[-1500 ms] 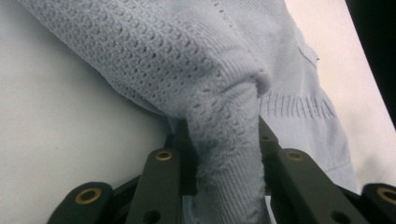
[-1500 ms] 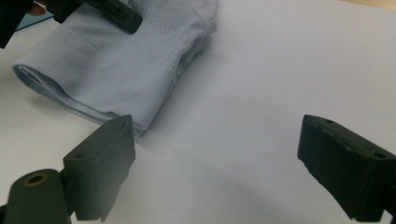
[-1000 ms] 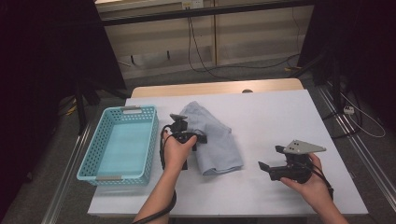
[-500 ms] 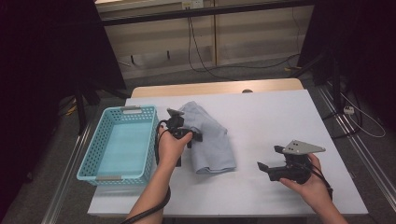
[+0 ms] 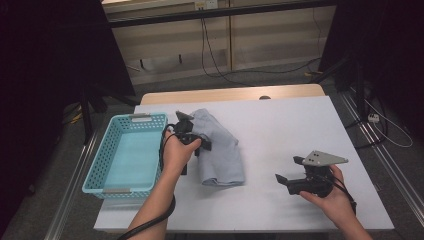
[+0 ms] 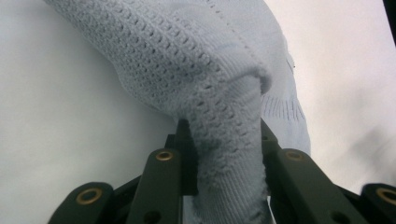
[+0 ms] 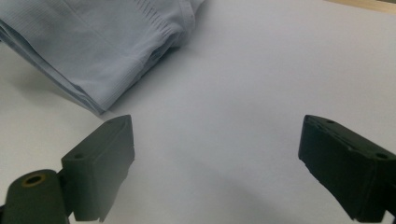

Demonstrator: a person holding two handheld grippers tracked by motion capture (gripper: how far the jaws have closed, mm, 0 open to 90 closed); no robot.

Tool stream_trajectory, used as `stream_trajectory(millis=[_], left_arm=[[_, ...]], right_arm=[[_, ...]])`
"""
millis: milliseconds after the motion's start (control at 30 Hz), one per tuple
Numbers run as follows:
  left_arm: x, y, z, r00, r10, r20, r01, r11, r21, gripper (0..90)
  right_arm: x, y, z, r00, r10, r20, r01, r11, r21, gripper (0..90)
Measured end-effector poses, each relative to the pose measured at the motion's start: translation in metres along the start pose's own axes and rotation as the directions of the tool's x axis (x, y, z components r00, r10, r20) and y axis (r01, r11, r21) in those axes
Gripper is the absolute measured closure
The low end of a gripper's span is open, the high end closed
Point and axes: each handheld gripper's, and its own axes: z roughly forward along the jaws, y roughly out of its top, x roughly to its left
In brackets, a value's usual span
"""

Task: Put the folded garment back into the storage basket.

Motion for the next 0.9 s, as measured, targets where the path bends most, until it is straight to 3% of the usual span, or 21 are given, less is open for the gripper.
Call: stream_trajectory(millis=[133,200,900], left_arm=[[0.0,0.003,-0.006,0.9996,0.024,-0.014,-0.024,0.9995,0.018,71.8],[-0.001,0.005,-0.008,0.9997,0.017,-0.019,-0.017,0.9997,0.017,71.8],[-0.004,0.017,-0.03,0.9947,0.082,-0.062,-0.076,0.9924,0.097,71.8]], right_arm=[[0.0,0.0,0.0,1.0,0.002,-0.003,-0.002,1.0,-0.003,10.7],[0.001,0.0,0.0,1.0,0.001,-0.004,-0.001,1.0,-0.005,10.7],[0.002,0.001,0.0,1.0,-0.004,-0.005,0.004,1.0,-0.004,10.6]])
